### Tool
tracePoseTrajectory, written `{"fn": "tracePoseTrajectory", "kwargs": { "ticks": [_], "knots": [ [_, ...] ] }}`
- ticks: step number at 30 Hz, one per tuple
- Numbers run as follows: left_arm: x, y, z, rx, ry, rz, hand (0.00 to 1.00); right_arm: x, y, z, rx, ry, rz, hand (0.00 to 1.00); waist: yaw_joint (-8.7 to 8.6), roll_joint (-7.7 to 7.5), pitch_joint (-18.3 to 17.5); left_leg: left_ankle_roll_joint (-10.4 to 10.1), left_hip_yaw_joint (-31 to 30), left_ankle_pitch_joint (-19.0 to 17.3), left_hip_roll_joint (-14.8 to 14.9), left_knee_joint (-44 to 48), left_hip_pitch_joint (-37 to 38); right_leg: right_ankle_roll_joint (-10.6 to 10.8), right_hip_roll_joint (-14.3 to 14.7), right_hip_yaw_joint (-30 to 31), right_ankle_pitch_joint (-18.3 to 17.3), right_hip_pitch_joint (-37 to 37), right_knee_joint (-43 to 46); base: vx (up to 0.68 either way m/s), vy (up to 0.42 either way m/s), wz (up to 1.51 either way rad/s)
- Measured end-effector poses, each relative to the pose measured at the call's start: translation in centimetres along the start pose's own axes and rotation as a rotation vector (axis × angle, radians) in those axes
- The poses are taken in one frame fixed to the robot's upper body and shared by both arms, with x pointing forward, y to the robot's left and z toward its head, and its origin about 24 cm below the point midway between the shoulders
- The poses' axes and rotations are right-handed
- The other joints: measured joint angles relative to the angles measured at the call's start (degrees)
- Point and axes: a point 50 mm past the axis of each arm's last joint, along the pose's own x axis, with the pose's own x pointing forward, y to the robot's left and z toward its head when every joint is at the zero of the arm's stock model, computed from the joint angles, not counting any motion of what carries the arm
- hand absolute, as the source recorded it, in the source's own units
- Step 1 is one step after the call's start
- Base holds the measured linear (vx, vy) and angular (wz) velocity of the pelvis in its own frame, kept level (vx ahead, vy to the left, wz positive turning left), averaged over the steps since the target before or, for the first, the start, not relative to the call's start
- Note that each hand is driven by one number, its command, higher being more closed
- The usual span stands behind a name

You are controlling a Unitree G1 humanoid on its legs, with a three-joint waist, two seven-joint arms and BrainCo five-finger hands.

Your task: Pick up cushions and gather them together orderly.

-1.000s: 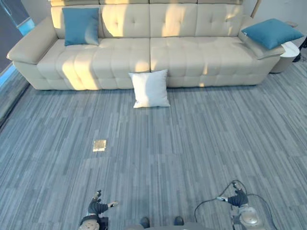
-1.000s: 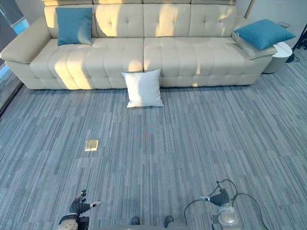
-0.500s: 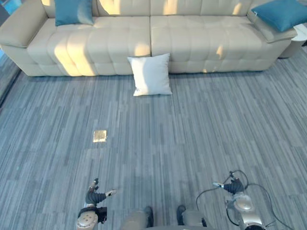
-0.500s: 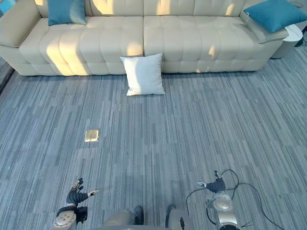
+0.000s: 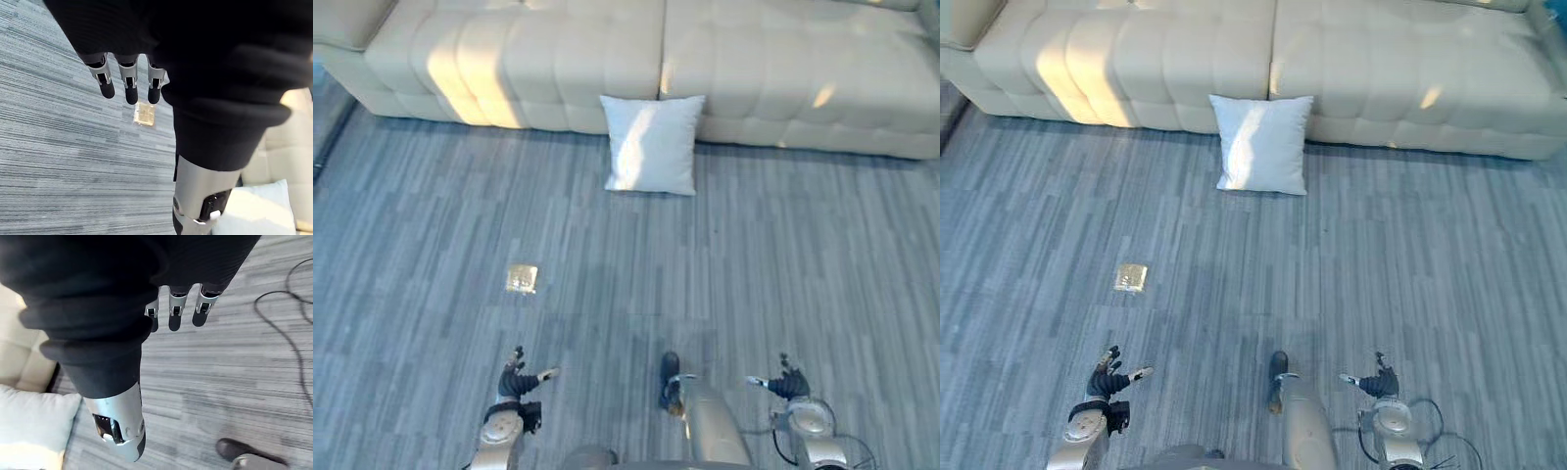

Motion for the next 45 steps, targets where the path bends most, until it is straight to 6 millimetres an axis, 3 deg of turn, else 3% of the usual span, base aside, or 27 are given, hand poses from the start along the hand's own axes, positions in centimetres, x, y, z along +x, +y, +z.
{"fn": "tracePoseTrajectory", "kwargs": {
  "ticks": [2,4,5,6,7,8,11,12,13,14,15,16,17,20,21,23,24,25,28,30,32,34,36,37,38,39,45],
  "knots": [
    [0.0,-0.2,0.5,-0.006,-0.023,-0.016,0.0,0.1,0.3,0.8,0.012,-0.035,0.002,0.0,1.64,-0.96,0.5,1.3,2.1,-1.7,0.0,-2.7,-7.9,1.1,-1.0,1.5,-1.9,4.2,-3.7,0.48,0.042,-0.25],
    [-0.1,-0.3,0.4,-0.008,-0.018,-0.021,0.0,0.4,0.2,1.2,0.016,-0.041,0.0,0.0,3.07,-0.9,0.7,0.7,1.8,-1.5,-0.6,-15.0,-13.4,3.4,-1.9,2.7,-4.1,6.5,-4.6,0.5,0.139,-0.39],
    [-0.2,-0.3,-0.3,-0.011,0.009,-0.017,0.0,0.6,0.2,1.1,0.022,-0.03,-0.005,0.0,3.36,-1.08,0.8,-3.2,-1.9,1.6,-3.4,-31.8,-13.8,5.2,-3.3,4.0,-6.6,8.9,-4.6,0.56,0.266,-0.43],
    [-0.3,-0.3,-0.6,-0.011,0.021,-0.015,0.0,0.6,0.2,0.9,0.018,-0.019,-0.01,0.0,3.65,-0.86,0.6,-4.5,-3.6,3.7,-3.9,-39.2,-12.8,6.0,-3.5,4.7,-7.7,9.7,-4.6,0.67,0.341,-0.67],
    [-0.6,0.1,-1.5,-0.005,0.053,-0.003,0.0,0.6,0.6,0.3,0.019,0.01,-0.004,0.0,4.68,-1.9,0.5,-2.0,-3.3,12.1,-5.1,-40.4,-11.7,7.1,-4.8,7.0,-9.9,11.0,-4.4,0.69,0.33,-0.48],
    [-0.2,0.1,-1.5,-0.008,0.064,0.003,0.0,0.6,1.0,0.2,0.019,0.021,0.005,0.0,4.49,-3.25,-0.2,-0.7,-2.9,8.3,-6.8,-38.0,-12.4,7.0,-6.3,9.2,-9.2,10.4,-3.1,0.57,0.251,-0.33],
    [-0.6,0.2,-2.3,-0.004,0.094,0.008,0.0,0.6,1.0,0.1,0.015,0.022,0.006,0.0,4.6,-4.29,-0.8,3.1,0.2,0.0,-7.4,-29.0,-11.1,9.7,-9.3,13.9,-9.3,8.6,8.0,0.61,0.282,-0.31],
    [-0.8,0.2,-2.9,-0.002,0.117,0.007,0.0,0.7,1.2,0.2,0.008,0.019,0.013,0.0,4.51,-4.6,-0.7,4.0,1.9,-3.1,-7.8,-28.1,-8.0,15.1,-10.5,15.5,-7.5,5.6,18.3,0.48,0.209,-0.55],
    [-0.8,0.2,-3.1,0.0,0.128,0.007,0.0,0.7,1.3,0.3,0.005,0.018,0.018,0.0,4.18,-4.57,-0.7,4.4,2.4,-4.1,-8.1,-28.5,-6.1,18.5,-11.0,16.2,-5.1,3.1,25.3,0.58,0.234,-0.42],
    [-0.9,0.4,-3.4,0.008,0.142,0.012,0.0,0.7,1.8,0.2,-0.01,0.019,0.038,0.0,2.87,-4.47,-0.6,4.7,2.9,-5.7,-8.5,-30.0,-1.6,19.8,-11.3,16.7,-2.5,-2.0,38.9,0.44,0.106,-0.26],
    [-0.9,0.7,-3.5,0.017,0.147,0.02,0.0,0.6,2.1,-0.1,-0.02,0.031,0.052,0.0,2.38,-4.45,-0.3,5.1,3.3,-6.2,-8.6,-31.7,2.6,18.2,-11.4,16.0,-3.4,-5.3,46.7,0.71,0.126,-0.38],
    [-0.9,0.9,-3.5,0.027,0.148,0.031,0.0,0.4,2.5,-0.3,-0.04,0.035,0.07,0.0,2.01,-4.24,-0.1,5.2,3.9,-6.3,-8.5,-35.3,8.2,13.4,-11.3,13.1,-5.5,-9.3,51.2,0.49,0.049,-0.39],
    [-0.8,1.1,-3.5,0.031,0.146,0.037,0.0,0.4,2.7,-0.3,-0.048,0.032,0.077,0.0,1.62,-3.91,0.0,5.1,4.0,-6.3,-8.3,-37.4,10.7,12.1,-11.2,11.1,-6.2,-11.2,51.3,0.46,0.036,-0.44],
    [-0.6,1.8,-3.1,0.047,0.133,0.046,0.0,0.5,2.8,0.0,-0.052,0.027,0.082,0.0,-0.01,-2.98,0.7,5.0,5.1,-6.2,-7.2,-43.4,18.7,9.2,-9.3,3.8,-8.2,-19.0,36.6,0.5,-0.038,-0.16],
    [-0.5,2.0,-3.0,0.053,0.13,0.05,0.0,0.5,2.5,-0.3,-0.058,0.036,0.076,0.0,-0.28,-3.22,0.6,4.9,5.1,-6.2,-7.0,-44.0,20.2,8.5,-7.7,2.5,-6.5,-20.6,25.7,0.57,-0.153,0.13],
    [-0.3,2.0,-3.0,0.058,0.135,0.05,0.0,0.3,1.7,-1.1,-0.073,0.058,0.061,0.0,-0.43,-3.91,0.4,3.1,4.0,-6.7,-7.4,-45.2,23.0,7.4,-5.2,3.0,2.3,-20.7,7.3,0.51,-0.17,0.34],
    [-0.4,2.0,-3.1,0.061,0.142,0.05,0.0,0.0,1.2,-1.8,-0.084,0.08,0.054,0.0,-1.1,-5.41,0.2,-0.2,1.0,-7.7,-8.6,-45.3,25.1,6.2,-4.8,4.9,13.9,-19.3,0.9,0.52,-0.176,0.44],
    [-0.3,1.2,-3.5,0.046,0.162,0.038,0.0,0.1,0.5,-2.1,-0.105,0.097,0.041,0.0,-1.38,-3.07,0.4,-1.4,-2.0,-8.0,-7.1,-45.1,26.5,3.7,-3.4,5.2,15.5,-19.7,4.9,0.5,-0.161,0.35],
    [-0.4,0.6,-3.6,0.039,0.164,0.027,0.0,0.4,0.5,-1.7,-0.097,0.09,0.048,0.0,-1.51,-0.83,0.1,-7.1,-5.6,-3.6,-4.2,-34.7,22.4,2.3,-1.6,4.1,9.3,-19.0,8.3,0.47,-0.184,0.04],
    [-0.4,-0.1,-3.5,0.015,0.166,0.018,0.0,0.2,0.7,-1.7,-0.093,0.093,0.057,0.0,-1.14,0.07,0.8,-7.6,-5.7,3.4,-0.5,-16.9,15.3,1.3,0.2,3.8,7.4,-13.8,5.9,0.5,-0.187,-0.01],
    [-0.5,-1.0,-3.6,0.0,0.167,0.0,0.0,-0.3,1.3,-1.5,-0.058,0.071,0.06,0.0,0.29,-0.16,1.1,-6.0,-4.0,-2.1,2.9,-5.3,7.3,0.0,1.6,3.7,6.1,-7.6,2.6,0.43,-0.108,-0.16],
    [-0.5,-1.7,-3.4,-0.011,0.159,-0.016,0.0,-0.2,1.6,-0.7,-0.034,0.038,0.059,0.0,0.54,-0.68,0.9,-4.0,-2.5,-4.1,2.4,-10.5,2.3,0.2,1.6,4.0,5.5,-4.5,0.6,0.34,-0.048,-0.18],
    [-0.4,-2.2,-2.9,-0.025,0.142,-0.025,0.0,0.0,1.4,-0.3,-0.006,0.028,0.036,0.0,1.79,-0.41,0.8,-3.9,-2.0,-3.8,0.5,-26.8,-0.6,0.9,1.6,5.4,5.1,-3.0,-0.9,0.31,0.046,-0.44],
    [-0.4,-2.2,-2.8,-0.025,0.139,-0.025,0.0,0.0,1.3,-0.3,-0.003,0.03,0.031,0.0,1.92,-0.37,0.8,-4.4,-2.5,-3.2,-0.1,-31.1,-0.7,1.5,1.5,5.8,4.7,-3.0,-0.9,0.27,0.091,-0.45],
    [-0.3,-2.3,-2.7,-0.026,0.137,-0.026,0.0,0.0,1.2,-0.4,-0.003,0.034,0.02,0.0,2.11,0.33,0.5,-4.4,-3.5,1.0,-1.1,-38.7,-0.5,2.8,1.9,5.9,3.9,-3.0,-0.5,0.25,0.14,-0.38],
    [-0.1,-2.3,-2.5,-0.025,0.132,-0.025,0.0,0.0,1.3,-0.6,0.007,0.044,0.01,0.0,2.03,0.24,0.7,-3.2,-3.7,5.0,-1.5,-40.8,0.2,3.9,1.6,6.8,2.5,-3.4,0.9,0.25,0.156,-0.26],
    [1.4,-2.3,0.5,-0.032,0.037,-0.024,0.0,0.7,1.6,1.1,0.034,-0.001,-0.012,0.0,2.1,-1.37,1.7,-1.2,-1.0,2.1,-4.1,-37.2,-5.0,6.6,-2.2,8.4,-1.7,-12.0,9.7,0.13,0.149,-0.11]
  ]
}}
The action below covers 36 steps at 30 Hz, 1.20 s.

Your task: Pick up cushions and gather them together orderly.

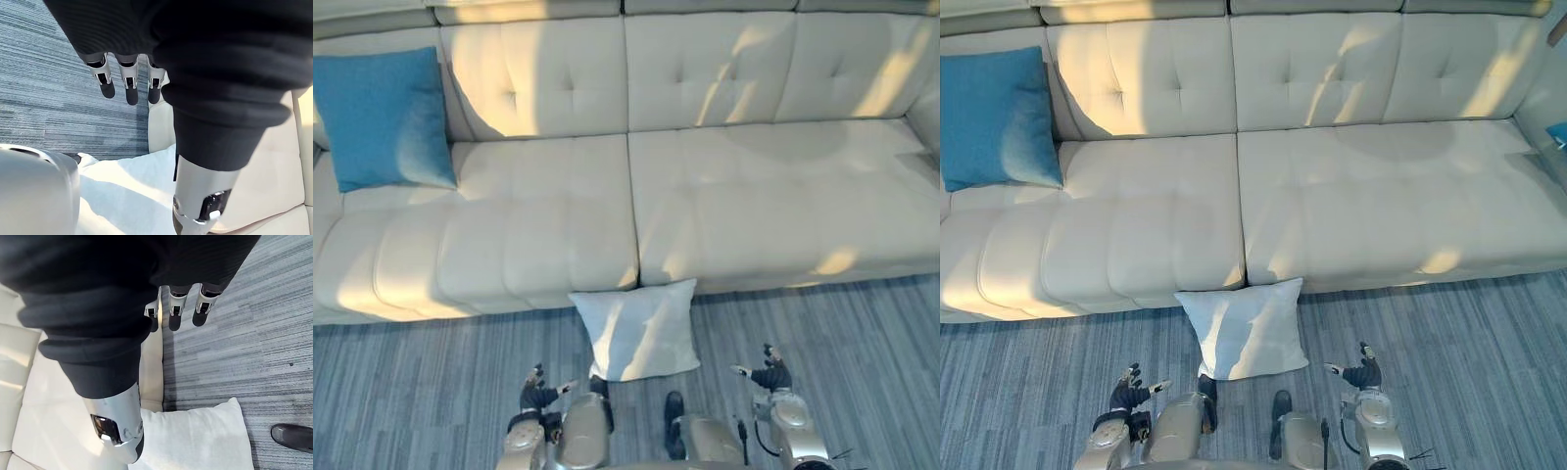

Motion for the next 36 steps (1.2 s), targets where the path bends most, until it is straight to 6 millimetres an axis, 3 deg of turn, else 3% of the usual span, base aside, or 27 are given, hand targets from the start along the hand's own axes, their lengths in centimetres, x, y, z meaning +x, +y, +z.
{"fn": "tracePoseTrajectory", "kwargs": {
  "ticks": [2,9,13,15,16,19,20,24,29,30,31,34,36],
  "knots": [
    [0.9,0.5,2.6,-0.012,-0.084,0.024,0.0,0.7,0.2,2.1,0.027,-0.06,-0.019,0.0,0.63,-0.2,2.7,0.6,0.0,-1.6,0.3,3.7,-3.7,0.2,-0.2,0.4,-1.5,-3.7,3.4,-0.03,0.086,-0.08],
    [2.6,1.7,7.7,-0.197,-0.211,0.123,0.0,2.2,-0.1,6.3,0.134,-0.16,-0.086,0.0,0.99,-0.75,7.2,1.8,-2.8,-5.2,1.2,15.5,-20.2,-0.1,-0.8,-1.1,-6.5,-19.2,15.8,-0.09,0.017,0.09],
    [3.9,1.7,13.3,-0.317,-0.322,0.144,0.0,3.8,-0.3,12.4,0.21,-0.281,-0.115,0.0,1.04,-0.89,11.0,2.6,-4.7,-5.9,2.0,23.2,-33.9,-0.4,-0.8,-2.1,-7.7,-32.1,24.0,-0.07,0.018,0.02],
    [4.0,1.3,17.9,-0.371,-0.429,0.123,0.0,4.4,-0.8,17.0,0.259,-0.372,-0.124,0.0,1.07,-0.93,13.6,2.6,-5.7,-5.9,2.1,27.4,-41.8,-0.5,-1.2,-2.4,-8.5,-39.9,29.1,-0.09,0.023,0.04],
    [4.0,1.2,19.1,-0.374,-0.457,0.117,0.0,4.4,-0.8,18.2,0.273,-0.397,-0.121,0.0,1.09,-1.01,14.0,2.6,-5.9,-5.9,2.1,28.5,-43.9,-0.6,-1.3,-2.5,-8.7,-41.9,30.4,-0.12,-0.005,0.01],
    [3.3,0.8,24.0,-0.391,-0.583,0.088,0.0,3.8,-1.1,24.0,0.356,-0.527,-0.105,0.0,1.07,-0.94,14.5,2.8,-6.4,-5.8,2.1,33.5,-54.4,-0.5,-2.0,-2.3,-9.7,-52.8,36.8,-0.14,-0.037,-0.02],
    [3.1,0.6,24.7,-0.394,-0.602,0.081,0.0,3.7,-1.1,24.8,0.375,-0.542,-0.102,0.0,1.09,-0.93,14.5,2.8,-6.4,-5.8,2.1,34.4,-55.9,-0.6,-2.1,-2.2,-9.9,-54.5,38.0,-0.12,-0.045,-0.01],
    [0.7,-1.6,30.7,-0.39,-0.784,-0.001,0.0,1.8,-0.6,30.7,0.471,-0.677,-0.071,0.0,1.07,-0.95,14.9,2.7,-6.4,-5.4,2.1,37.5,-65.2,-0.8,-2.9,-1.8,-10.3,-64.6,43.2,-0.12,-0.028,0.02],
    [-2.6,-4.2,36.0,-0.378,-0.945,-0.099,0.0,-1.2,0.8,35.9,0.502,-0.833,-0.015,0.0,1.05,-0.91,15.0,3.3,-6.4,-4.9,2.6,40.2,-70.5,-0.9,-3.0,-1.7,-10.4,-70.3,46.4,-0.09,0.003,-0.02],
    [-3.7,-5.0,37.4,-0.37,-0.99,-0.118,0.0,-2.3,1.3,37.2,0.529,-0.873,0.001,1.0,1.06,-0.91,15.0,3.3,-6.3,-4.8,2.6,40.7,-71.3,-1.0,-3.1,-1.6,-10.4,-71.2,47.1,-0.06,0.025,-0.04],
    [-4.7,-5.7,38.8,-0.362,-1.031,-0.144,1.0,-3.3,1.7,38.4,0.549,-0.91,0.023,1.0,0.99,-0.91,15.0,3.3,-6.3,-4.8,2.7,41.0,-71.8,-1.0,-3.1,-1.5,-10.4,-71.8,47.5,-0.05,0.022,-0.02],
    [-7.1,-6.8,41.3,-0.367,-1.114,-0.173,1.0,-4.7,2.7,39.7,0.579,-0.938,0.035,1.0,0.59,-0.91,15.0,3.2,-6.1,-4.7,2.7,40.8,-72.4,-1.2,-3.1,-1.4,-10.5,-72.5,47.6,-0.04,0.03,0.01],
    [-7.2,-6.4,41.5,-0.391,-1.114,-0.139,1.0,-5.0,3.1,39.8,0.596,-0.939,0.035,1.0,-0.13,-0.91,15.0,3.0,-6.1,-4.6,2.7,40.5,-72.4,-1.2,-3.1,-1.5,-10.5,-72.5,47.3,-0.03,0.037,0.02]
  ]
}}
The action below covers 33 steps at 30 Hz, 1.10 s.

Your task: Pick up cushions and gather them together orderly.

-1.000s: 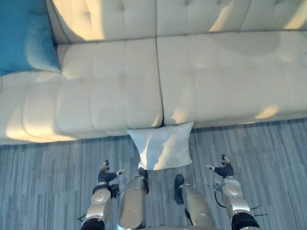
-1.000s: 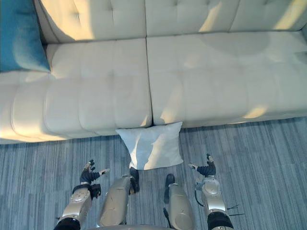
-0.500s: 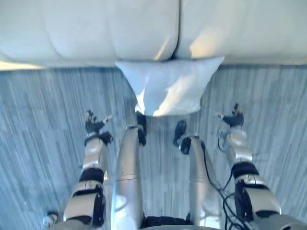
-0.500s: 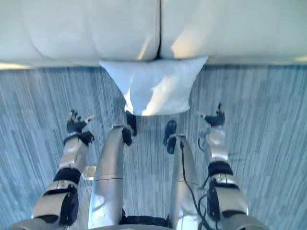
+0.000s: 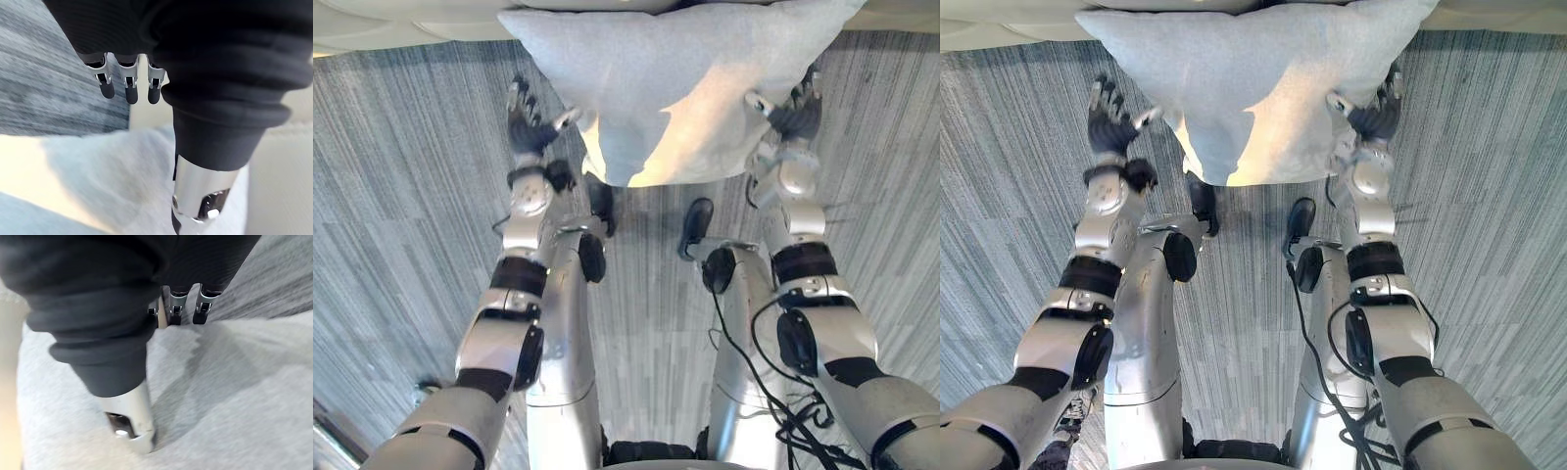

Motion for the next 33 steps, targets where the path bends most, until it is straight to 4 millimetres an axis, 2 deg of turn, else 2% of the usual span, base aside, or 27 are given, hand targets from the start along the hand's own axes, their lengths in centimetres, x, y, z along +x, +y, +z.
{"fn": "tracePoseTrajectory", "kwargs": {
  "ticks": [6,9,14,16,17,20,22,24,27,29,31,33],
  "knots": [
    [0.1,0.4,1.2,0.006,-0.052,0.035,1.0,-0.5,0.9,0.8,0.046,-0.028,0.031,1.0,-0.46,0.0,0.0,-0.4,0.1,0.3,0.2,0.4,0.0,0.0,0.1,0.0,0.0,-0.2,0.8,-0.02,0.038,0.0],
    [-0.6,0.2,1.5,-0.004,-0.077,0.029,1.0,-1.3,1.4,1.1,0.066,-0.051,0.061,1.0,-0.94,0.01,0.0,-0.4,0.1,0.3,0.5,1.4,0.1,-0.1,0.2,0.2,0.0,-0.5,1.9,-0.04,0.027,-0.02],
    [-2.5,1.1,-0.4,-0.013,-0.023,0.078,1.0,-3.8,2.2,0.4,0.108,-0.06,0.121,1.0,-1.63,0.02,0.0,-0.8,0.2,1.0,1.5,0.8,3.4,-1.4,1.1,0.3,0.6,2.3,1.5,-0.05,0.01,-0.05],
    [-4.8,1.9,-3.2,-0.013,0.078,0.128,1.0,-5.7,2.2,-1.4,0.113,-0.013,0.142,1.0,-1.62,0.0,-0.1,-1.2,0.4,2.1,1.6,-2.9,9.0,-2.0,1.6,-0.1,1.5,7.6,-2.0,-0.04,-0.037,0.05],
    [-5.4,2.0,-3.2,-0.033,0.072,0.127,1.0,-6.3,2.1,-1.8,0.121,-0.003,0.144,1.0,-1.48,0.0,-0.1,-0.7,0.3,2.7,1.6,-4.1,10.6,-2.3,1.8,-0.3,1.8,9.3,-3.2,-0.02,-0.05,0.03],
    [-7.5,0.3,0.2,-0.199,-0.092,0.069,1.0,-8.1,0.9,-0.4,0.222,-0.097,0.128,1.0,-1.2,0.1,-0.5,-2.2,0.4,3.9,1.4,-10.3,21.1,-2.9,2.1,-1.5,3.1,20.0,-9.4,0.0,-0.056,0.08],
    [-9.8,-0.6,1.8,-0.299,-0.202,0.021,1.0,-10.1,-0.6,0.0,0.284,-0.171,0.118,1.0,-1.76,0.11,-7.4,-3.4,0.8,4.5,1.0,-15.4,26.5,-2.7,2.1,-2.0,3.8,25.3,-14.5,0.05,-0.04,0.09],
    [-10.9,-1.0,2.3,-0.328,-0.246,-0.014,1.0,-11.3,-1.7,0.5,0.313,-0.221,0.12,1.0,-1.85,0.13,-7.5,-3.7,1.5,4.9,0.4,-20.0,34.8,-2.4,2.1,-2.0,4.3,33.2,-19.1,0.11,-0.016,0.04],
    [-12.9,0.0,0.5,-0.309,-0.188,-0.017,1.0,-13.6,-3.4,-0.7,0.294,-0.201,0.137,1.0,-1.9,0.22,-10.1,-3.6,2.6,5.5,0.0,-26.3,44.6,-1.9,2.2,-2.2,5.1,42.9,-25.7,0.18,-0.016,0.02],
    [-15.1,1.5,-2.0,-0.262,-0.085,0.005,1.0,-15.7,-4.7,-2.4,0.244,-0.131,0.157,1.0,-1.9,0.27,-13.2,-3.3,3.0,5.8,-0.7,-31.1,52.2,-1.4,2.3,-2.7,5.5,51.0,-31.7,0.24,0.02,0.09],
    [-16.2,2.4,-3.1,-0.237,-0.033,0.018,1.0,-16.7,-5.1,-3.4,0.213,-0.079,0.182,1.0,-1.78,0.23,-14.1,-3.1,3.3,6.1,-0.9,-33.6,56.5,-0.9,2.4,-3.2,6.1,55.8,-35.3,0.28,0.026,0.05],
    [-18.9,4.1,-5.2,-0.182,0.084,0.044,1.0,-19.0,-6.4,-5.7,0.146,0.056,0.202,1.0,-1.76,0.23,-17.4,-2.9,3.9,6.5,-2.1,-39.4,63.7,0.1,2.3,-3.3,7.0,63.6,-42.4,0.33,0.042,0.04]
  ]
}}
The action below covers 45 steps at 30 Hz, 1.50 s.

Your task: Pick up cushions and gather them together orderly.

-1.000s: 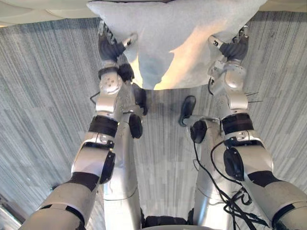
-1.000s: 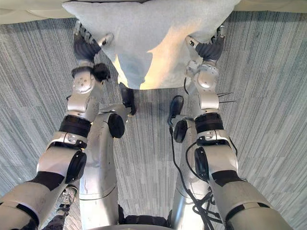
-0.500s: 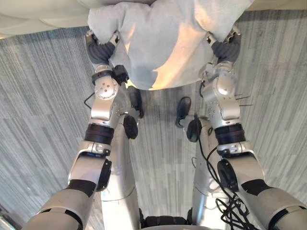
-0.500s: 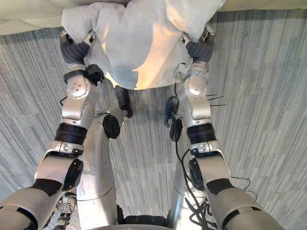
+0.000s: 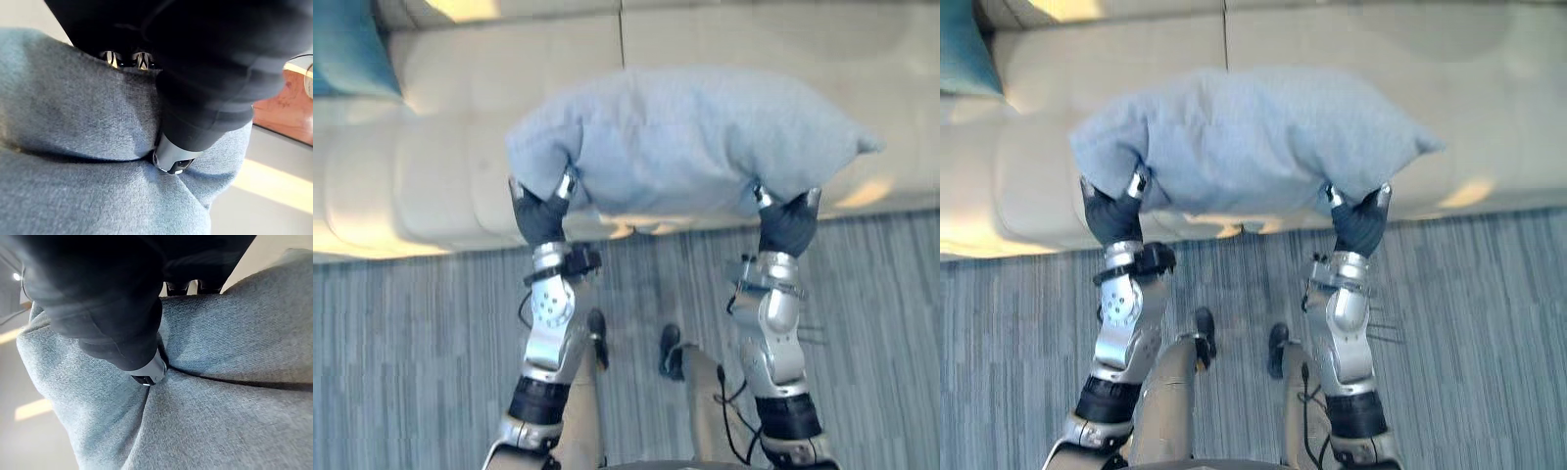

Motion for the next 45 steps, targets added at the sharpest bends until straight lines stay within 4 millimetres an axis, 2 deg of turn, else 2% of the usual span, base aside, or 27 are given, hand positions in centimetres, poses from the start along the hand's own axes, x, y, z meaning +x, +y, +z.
{"fn": "tracePoseTrajectory", "kwargs": {
  "ticks": [3,5,9,11,13,15,16,17,19,20,21,22,23,24,25,26,27,28,29,30,32,33,35,36,37,40,45],
  "knots": [
    [-2.4,2.1,-1.5,0.062,0.11,0.025,1.0,-1.1,-1.2,-2.7,-0.091,0.14,0.024,1.0,0.06,0.06,-3.3,0.2,0.9,1.1,-1.2,-6.8,6.4,0.6,0.4,0.8,3.0,7.0,-9.0,0.25,0.034,-0.09],
    [-3.3,2.9,-1.9,0.085,0.148,0.028,1.0,-1.3,-1.6,-3.6,-0.122,0.195,0.037,1.0,0.08,0.07,-3.6,0.4,1.2,1.3,-1.6,-9.1,9.6,0.9,0.5,1.3,4.5,10.6,-12.8,0.2,0.044,-0.18],
    [-4.6,4.2,-2.3,0.118,0.199,0.044,1.0,-1.4,-1.6,-4.1,-0.133,0.223,0.063,1.0,0.37,0.01,-4.1,0.5,2.4,1.2,-1.9,-9.7,13.7,1.4,0.7,3.7,5.5,13.6,-13.5,0.14,0.026,-0.25],
    [-5.1,4.6,-2.5,0.127,0.222,0.043,1.0,-1.3,-1.6,-4.1,-0.137,0.221,0.074,1.0,0.86,0.07,-4.2,0.5,2.4,0.1,-1.8,-9.3,15.7,1.7,0.6,3.8,5.3,13.3,-9.3,0.11,0.038,-0.32],
    [-5.5,4.8,-2.9,0.141,0.257,0.026,1.0,-1.2,-2.0,-4.1,-0.178,0.218,0.076,1.0,1.01,0.09,-4.1,0.3,1.8,-2.6,-1.4,-8.0,18.9,3.3,0.0,3.7,4.2,10.0,4.0,0.09,0.056,-0.1],
    [-5.6,4.8,-3.1,0.15,0.274,0.012,1.0,-1.1,-2.3,-3.9,-0.194,0.208,0.07,1.0,0.54,0.04,-4.1,1.5,0.1,-5.7,-1.9,-8.4,21.2,3.0,-0.9,3.4,5.1,6.6,14.7,0.08,0.02,0.16],
    [-5.6,4.9,-3.1,0.158,0.276,0.008,1.0,-0.9,-2.2,-4.0,-0.197,0.208,0.07,1.0,0.2,-0.57,-3.9,1.9,-1.0,-7.7,-3.0,-8.8,22.6,0.9,-2.0,3.5,7.6,3.5,22.2,0.1,0.009,0.11],
    [-5.8,5.3,-3.2,0.178,0.289,0.006,1.0,-1.1,-2.3,-4.5,-0.213,0.226,0.073,1.0,-0.27,-0.07,-4.2,2.6,-1.5,-8.8,-3.1,-9.0,23.6,-0.9,-2.0,3.2,2.8,0.5,24.1,0.17,0.009,0.09],
    [-5.4,5.2,-3.1,0.184,0.278,-0.004,1.0,-1.1,-2.5,-4.5,-0.227,0.231,0.089,1.0,-0.42,0.1,-4.2,2.7,-2.7,-9.6,-2.5,-9.2,24.1,-0.4,-0.2,3.3,1.7,-1.6,12.8,0.23,-0.045,0.37],
    [-5.3,5.3,-3.3,0.201,0.284,-0.014,1.0,-1.2,-2.9,-4.8,-0.234,0.246,0.081,1.0,-1.61,-0.2,-4.3,2.3,-4.8,-9.9,-2.8,-10.4,24.8,1.5,1.0,3.9,4.4,-2.1,-0.1,0.28,-0.1,0.7],
    [-5.4,5.3,-3.5,0.211,0.292,-0.017,1.0,-1.4,-3.1,-4.9,-0.236,0.254,0.079,1.0,-1.95,-0.75,-4.6,1.7,-5.7,-10.1,-3.3,-11.0,25.4,1.7,1.0,4.1,6.2,-1.3,-5.1,0.41,-0.165,0.95],
    [-5.7,5.4,-3.9,0.216,0.317,-0.018,1.0,-1.9,-3.5,-5.0,-0.243,0.271,0.072,1.0,-2.62,-1.16,-4.8,-0.3,-7.6,-11.3,-4.0,-10.8,26.9,0.1,1.0,5.3,13.3,-0.2,-9.4,0.33,-0.113,0.68],
    [-6.0,5.4,-4.5,0.216,0.342,-0.018,1.0,-2.1,-3.9,-5.1,-0.254,0.28,0.066,1.0,-3.0,0.65,-4.9,-1.4,-8.8,-11.8,-3.4,-10.5,27.4,-1.2,1.4,4.8,13.7,0.5,-8.8,0.45,-0.113,0.55],
    [-6.6,5.2,-5.0,0.212,0.374,-0.017,1.0,-2.4,-4.6,-5.1,-0.274,0.295,0.053,1.0,-2.75,3.16,-5.9,-3.4,-10.6,-10.0,-1.9,-10.7,27.6,-2.2,2.4,3.3,12.2,0.2,-6.8,0.38,-0.065,0.21],
    [-6.7,5.0,-5.1,0.203,0.376,-0.019,1.0,-2.4,-4.8,-5.1,-0.278,0.302,0.048,1.0,-2.75,3.52,-5.9,-4.4,-11.0,-9.0,-1.6,-10.6,27.5,-2.6,2.6,2.9,11.9,0.1,-6.4,0.54,-0.135,0.2],
    [-6.5,4.5,-5.2,0.195,0.375,-0.04,1.0,-2.5,-5.3,-5.0,-0.286,0.31,0.027,1.0,-3.09,3.63,-6.0,-7.3,-11.7,-6.8,-1.2,-7.8,26.0,-3.5,2.6,1.8,11.3,1.1,-7.1,0.42,-0.131,0.24],
    [-6.4,4.1,-5.3,0.187,0.375,-0.051,1.0,-2.7,-5.6,-5.0,-0.291,0.313,0.017,1.0,-3.15,3.66,-6.0,-8.4,-11.7,-6.2,-1.0,-4.7,24.6,-3.7,2.6,1.3,11.2,2.0,-7.8,0.47,-0.132,0.45],
    [-6.3,3.6,-5.6,0.172,0.382,-0.07,1.0,-3.1,-6.2,-4.7,-0.298,0.314,-0.008,1.0,-3.32,3.71,-5.9,-9.0,-10.4,-4.1,-0.2,4.8,20.6,-4.2,2.6,0.1,10.8,5.0,-9.8,0.29,-0.06,0.37],
    [-6.3,3.4,-5.7,0.166,0.385,-0.075,1.0,-3.4,-6.4,-4.4,-0.301,0.313,-0.015,1.0,-3.21,3.62,-5.9,-8.8,-9.1,-3.3,0.8,10.3,18.3,-4.5,2.7,-0.1,10.3,6.9,-10.8,0.36,-0.035,0.43],
    [-6.5,3.3,-5.7,0.16,0.388,-0.076,1.0,-3.9,-6.3,-3.6,-0.296,0.291,-0.019,1.0,-2.93,3.64,-5.8,-6.5,-4.8,-3.9,3.3,19.8,14.8,-4.4,2.8,-0.7,9.1,10.9,-12.7,0.33,0.009,0.31],
    [-6.3,3.1,-5.5,0.154,0.376,-0.082,1.0,-3.7,-5.6,-2.1,-0.281,0.223,-0.01,1.0,-1.6,3.66,-6.0,-2.5,0.9,-6.5,6.0,24.3,9.3,-4.5,2.4,-1.1,8.9,13.9,-14.2,0.29,0.046,0.11],
    [-6.2,3.0,-5.3,0.151,0.368,-0.087,1.0,-3.4,-5.4,-1.6,-0.276,0.198,-0.005,1.0,-1.13,3.7,-6.1,-1.7,2.0,-7.0,6.3,23.1,7.9,-4.5,2.2,-1.1,8.9,14.3,-14.8,0.19,0.09,-0.13],
    [-5.8,2.6,-4.9,0.138,0.344,-0.108,1.0,-2.4,-4.9,-0.6,-0.269,0.128,0.006,1.0,-0.08,4.05,-6.4,-1.4,4.0,-5.8,5.9,9.5,5.0,-2.5,0.9,-1.1,7.8,14.7,-15.9,0.16,0.139,-0.19],
    [-5.8,2.5,-4.9,0.135,0.345,-0.109,1.0,-2.3,-4.9,-0.5,-0.276,0.123,0.006,1.0,-0.06,4.64,-6.7,-1.5,3.9,-1.5,5.5,3.9,5.0,-1.7,1.2,-1.1,7.5,14.7,-15.9,0.16,0.184,-0.15],
    [-5.9,2.3,-5.0,0.126,0.347,-0.112,1.0,-2.3,-5.2,-0.8,-0.29,0.137,0.004,1.0,-0.1,6.3,-8.0,-2.6,1.8,4.1,5.5,-4.0,5.7,0.3,2.4,-0.4,6.2,14.8,-16.1,0.17,0.202,0.04],
    [-5.0,2.4,-4.7,0.17,0.323,-0.16,1.0,-2.4,-5.4,-2.2,-0.253,0.186,-0.056,1.0,-0.11,3.06,-8.2,-1.1,2.9,5.8,2.0,-9.4,7.9,0.7,-0.6,2.2,6.4,13.9,-16.5,0.14,0.197,0.13],
    [-4.3,3.2,-4.2,0.2,0.293,-0.123,1.0,-0.6,-3.8,-3.6,-0.246,0.2,-0.028,1.0,-0.06,2.34,-8.5,-0.3,6.6,8.3,-0.7,-16.6,11.5,2.7,-2.4,7.7,7.8,13.6,-18.9,0.03,0.093,-0.27]
  ]
}}
